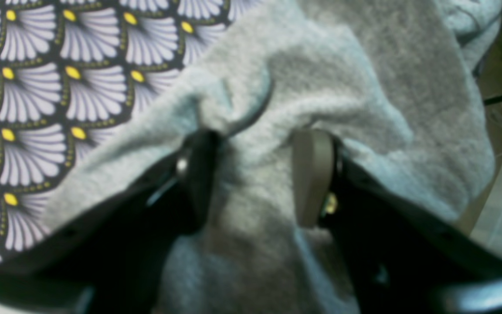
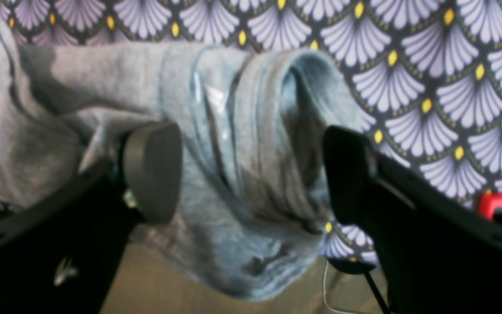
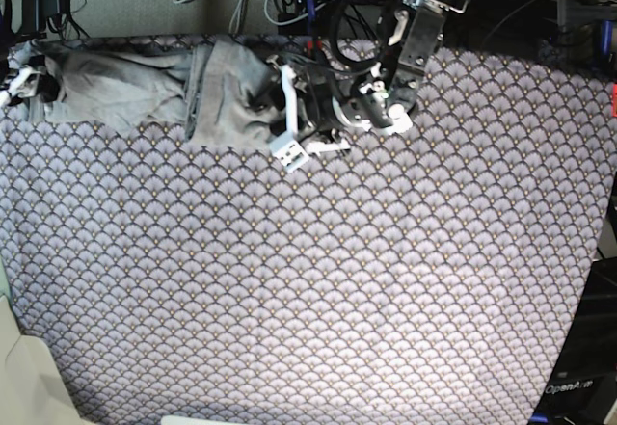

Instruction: Fold the T-shirt properly

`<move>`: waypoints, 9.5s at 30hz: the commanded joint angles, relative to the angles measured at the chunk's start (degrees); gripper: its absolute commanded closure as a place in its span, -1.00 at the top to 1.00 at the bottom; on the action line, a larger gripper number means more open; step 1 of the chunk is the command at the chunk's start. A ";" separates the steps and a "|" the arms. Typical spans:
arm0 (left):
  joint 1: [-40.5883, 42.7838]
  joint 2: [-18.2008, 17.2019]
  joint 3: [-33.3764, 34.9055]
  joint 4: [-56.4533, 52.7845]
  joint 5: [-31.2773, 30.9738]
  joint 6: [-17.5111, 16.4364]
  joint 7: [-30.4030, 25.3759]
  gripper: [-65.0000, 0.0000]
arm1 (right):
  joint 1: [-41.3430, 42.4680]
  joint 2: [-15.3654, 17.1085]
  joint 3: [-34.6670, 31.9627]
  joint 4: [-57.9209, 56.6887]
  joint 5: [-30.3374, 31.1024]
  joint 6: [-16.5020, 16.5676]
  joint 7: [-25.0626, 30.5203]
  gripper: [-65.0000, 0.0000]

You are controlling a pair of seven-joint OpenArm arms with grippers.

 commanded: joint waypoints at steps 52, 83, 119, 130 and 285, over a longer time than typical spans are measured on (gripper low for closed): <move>0.18 -0.23 -0.17 0.52 2.31 1.00 3.52 -0.11 | 1.83 -1.85 -1.38 -8.03 0.68 -0.14 -1.25 -0.95; -0.17 -0.32 -0.17 0.52 2.31 1.00 3.60 -0.11 | 6.23 -12.49 -1.38 35.40 0.59 -0.14 -28.77 -1.00; 0.18 -0.23 -7.56 12.30 -1.38 1.00 3.60 -0.10 | 10.80 -26.82 -16.33 37.60 0.94 -0.14 -30.22 -1.00; 2.29 -3.48 -10.81 12.21 -4.55 1.00 3.69 -0.11 | 10.89 -30.60 -19.67 37.60 0.94 -0.14 -30.22 -1.00; -1.66 -3.13 -5.89 2.45 -4.02 0.65 11.34 -0.10 | 1.04 -16.71 -23.71 37.60 0.94 -0.14 -8.55 -0.92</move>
